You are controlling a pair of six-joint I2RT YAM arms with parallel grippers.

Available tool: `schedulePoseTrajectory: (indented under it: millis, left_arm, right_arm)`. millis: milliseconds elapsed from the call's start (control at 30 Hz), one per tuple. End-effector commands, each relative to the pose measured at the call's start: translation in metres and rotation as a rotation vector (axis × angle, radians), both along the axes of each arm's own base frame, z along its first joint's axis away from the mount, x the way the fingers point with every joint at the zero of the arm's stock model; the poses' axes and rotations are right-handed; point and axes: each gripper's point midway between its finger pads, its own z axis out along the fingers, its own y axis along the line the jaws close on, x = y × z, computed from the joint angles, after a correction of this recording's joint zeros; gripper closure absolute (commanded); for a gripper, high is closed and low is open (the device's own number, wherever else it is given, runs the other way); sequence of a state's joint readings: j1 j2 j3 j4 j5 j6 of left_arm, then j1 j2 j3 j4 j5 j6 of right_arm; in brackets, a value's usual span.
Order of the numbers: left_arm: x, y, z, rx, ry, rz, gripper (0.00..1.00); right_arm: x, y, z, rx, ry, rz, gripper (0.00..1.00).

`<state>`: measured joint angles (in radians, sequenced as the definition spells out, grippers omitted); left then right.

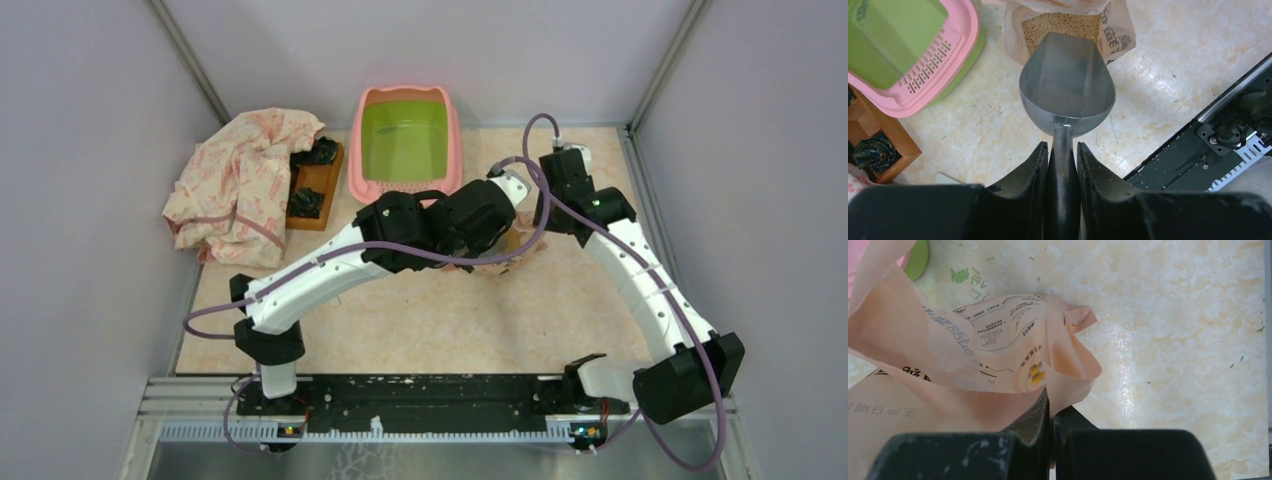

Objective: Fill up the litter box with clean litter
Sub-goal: 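Scoop the cat litter from the cat litter bag.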

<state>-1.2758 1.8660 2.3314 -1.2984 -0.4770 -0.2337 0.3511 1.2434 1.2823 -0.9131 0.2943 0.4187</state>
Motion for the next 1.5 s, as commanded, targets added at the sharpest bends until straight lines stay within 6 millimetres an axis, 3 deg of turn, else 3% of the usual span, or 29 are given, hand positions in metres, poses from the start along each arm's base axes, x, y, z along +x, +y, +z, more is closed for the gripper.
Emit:
schedulePoseTrajectory:
  millis: [0, 400, 567, 800, 1067, 1200, 1467]
  left_arm:
    - [0.004, -0.005, 0.007, -0.012, -0.013, -0.023, 0.79]
    - [0.011, -0.004, -0.031, 0.11, 0.001, 0.017, 0.79]
    - [0.01, 0.002, -0.05, 0.178, 0.024, 0.045, 0.8]
    - [0.004, 0.007, -0.067, 0.208, 0.053, 0.059, 0.8]
    - [-0.002, 0.014, -0.094, 0.28, 0.074, 0.087, 0.81]
    - [0.003, 0.017, -0.102, 0.298, 0.044, 0.119, 0.81]
    - [0.021, 0.02, -0.124, 0.358, -0.004, 0.15, 0.81]
  right_arm:
    - [-0.007, 0.0, 0.013, 0.002, -0.059, -0.001, 1.0]
    - [-0.031, 0.021, 0.0, 0.016, -0.055, 0.039, 1.0]
    - [-0.038, 0.013, -0.005, 0.041, -0.086, -0.027, 1.0]
    - [-0.047, 0.006, 0.012, 0.137, -0.167, -0.125, 1.0]
    - [-0.061, 0.019, 0.001, 0.294, -0.169, -0.144, 1.0]
    - [-0.062, 0.021, -0.006, 0.31, -0.154, -0.149, 1.0]
    - [-0.063, 0.024, 0.004, 0.351, -0.178, -0.157, 1.0]
